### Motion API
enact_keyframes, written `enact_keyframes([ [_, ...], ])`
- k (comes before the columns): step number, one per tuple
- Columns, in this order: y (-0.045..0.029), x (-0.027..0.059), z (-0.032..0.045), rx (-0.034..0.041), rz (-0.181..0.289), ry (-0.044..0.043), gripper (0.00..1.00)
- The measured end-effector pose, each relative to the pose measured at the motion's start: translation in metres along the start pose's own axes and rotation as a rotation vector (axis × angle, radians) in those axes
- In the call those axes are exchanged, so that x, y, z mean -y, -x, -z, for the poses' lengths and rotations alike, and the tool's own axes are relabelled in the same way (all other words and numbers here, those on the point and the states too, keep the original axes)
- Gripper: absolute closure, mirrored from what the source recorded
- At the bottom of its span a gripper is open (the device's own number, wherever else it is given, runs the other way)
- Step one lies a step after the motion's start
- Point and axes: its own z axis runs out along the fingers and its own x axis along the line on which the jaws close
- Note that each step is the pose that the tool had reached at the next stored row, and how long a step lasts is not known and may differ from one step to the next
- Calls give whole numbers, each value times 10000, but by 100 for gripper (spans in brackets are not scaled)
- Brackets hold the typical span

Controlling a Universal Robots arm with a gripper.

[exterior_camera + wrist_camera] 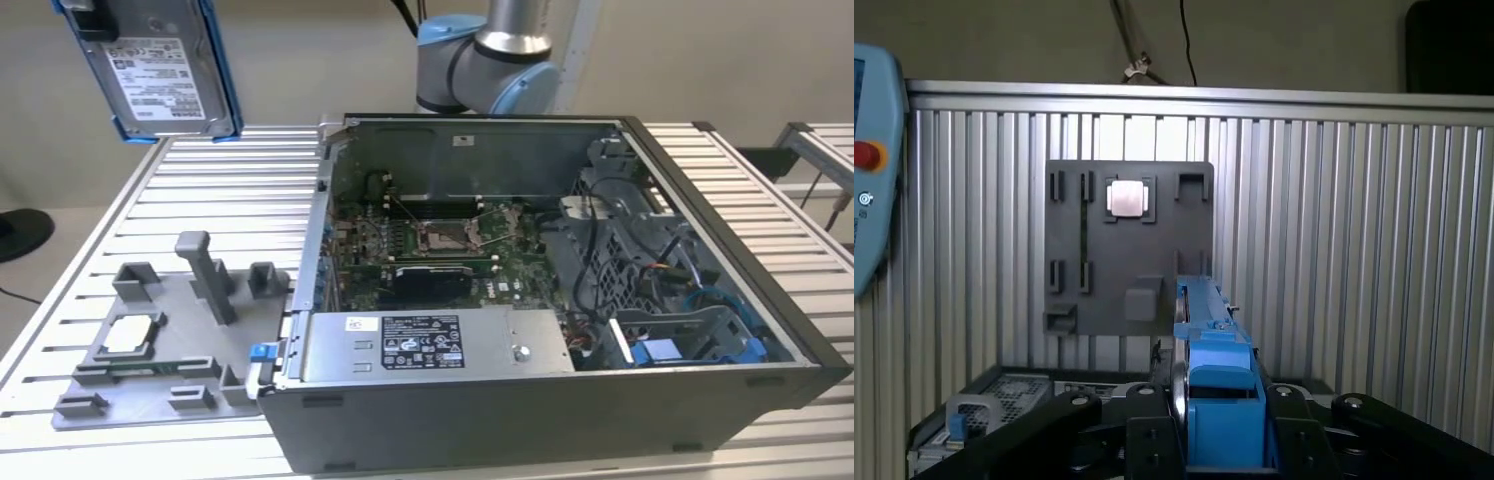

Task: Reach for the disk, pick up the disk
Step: 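Pick up the disk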

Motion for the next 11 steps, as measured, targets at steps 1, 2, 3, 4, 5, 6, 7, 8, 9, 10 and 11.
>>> enact_keyframes([
  [1,0,16,0,0,0,0,100],
  [2,0,30,1,0,0,0,100],
  [3,0,45,1,0,0,0,100],
  [4,-1,61,1,0,0,-1,100],
  [5,-1,77,1,0,0,0,100],
  [6,-1,93,1,0,0,0,100],
  [7,-1,108,2,0,0,-1,100],
  [8,-1,124,2,0,0,0,100],
  [9,-1,139,3,0,0,0,100],
  [10,-2,155,3,0,-1,0,100],
  [11,-2,171,4,-1,-1,1,100],
])
